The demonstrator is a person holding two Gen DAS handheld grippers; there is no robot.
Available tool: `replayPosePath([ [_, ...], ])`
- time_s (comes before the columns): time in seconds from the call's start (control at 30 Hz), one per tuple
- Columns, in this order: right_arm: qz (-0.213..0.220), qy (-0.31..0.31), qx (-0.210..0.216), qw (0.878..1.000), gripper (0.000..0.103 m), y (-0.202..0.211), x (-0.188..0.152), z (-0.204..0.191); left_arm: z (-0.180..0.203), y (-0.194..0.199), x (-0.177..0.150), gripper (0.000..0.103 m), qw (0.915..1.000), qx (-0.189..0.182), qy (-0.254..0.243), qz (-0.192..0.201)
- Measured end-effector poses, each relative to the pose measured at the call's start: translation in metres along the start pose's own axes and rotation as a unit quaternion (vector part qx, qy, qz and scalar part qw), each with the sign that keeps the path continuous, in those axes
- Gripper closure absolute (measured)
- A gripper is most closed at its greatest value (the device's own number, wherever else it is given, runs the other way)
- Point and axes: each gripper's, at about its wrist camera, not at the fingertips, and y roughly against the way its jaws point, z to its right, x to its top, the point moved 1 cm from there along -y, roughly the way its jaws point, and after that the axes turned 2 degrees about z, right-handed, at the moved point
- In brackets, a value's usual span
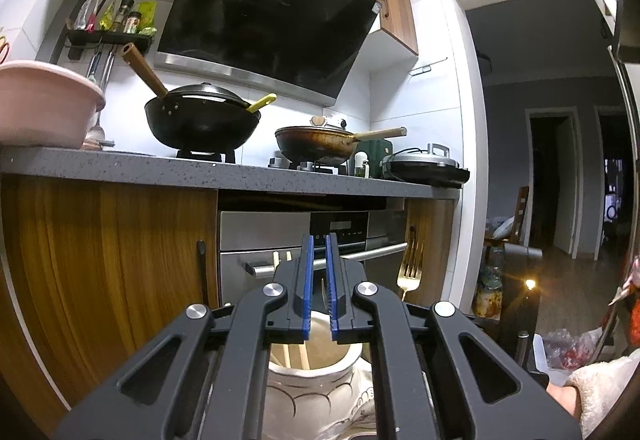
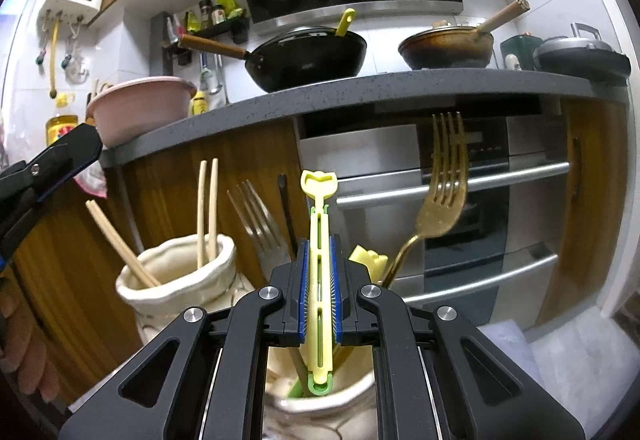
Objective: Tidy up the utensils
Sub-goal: 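Release the chopstick into the large cup while the right tool releases the spoon into the small cup, then move both open tools down toward the silver spoon and last chopstick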
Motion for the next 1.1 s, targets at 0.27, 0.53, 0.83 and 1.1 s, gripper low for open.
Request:
replayPosePath([
  [0.27,-0.011,0.009,0.000,1.000,0.093,0.020,0.000,-0.005,0.002,0.010,-0.010,0.097,0.9996,0.008,-0.003,-0.025],
  [0.53,-0.051,0.018,-0.005,0.999,0.091,0.020,-0.005,-0.008,0.009,0.012,-0.024,0.096,0.9977,0.018,-0.012,-0.064],
  [0.83,-0.046,-0.004,-0.008,0.999,0.056,0.052,0.007,-0.001,0.016,0.023,-0.033,0.087,0.9957,0.024,-0.012,-0.089],
  [1.1,-0.053,0.000,-0.009,0.999,0.032,0.094,0.008,-0.001,0.022,0.036,-0.040,0.058,0.9930,0.030,0.002,-0.114],
])
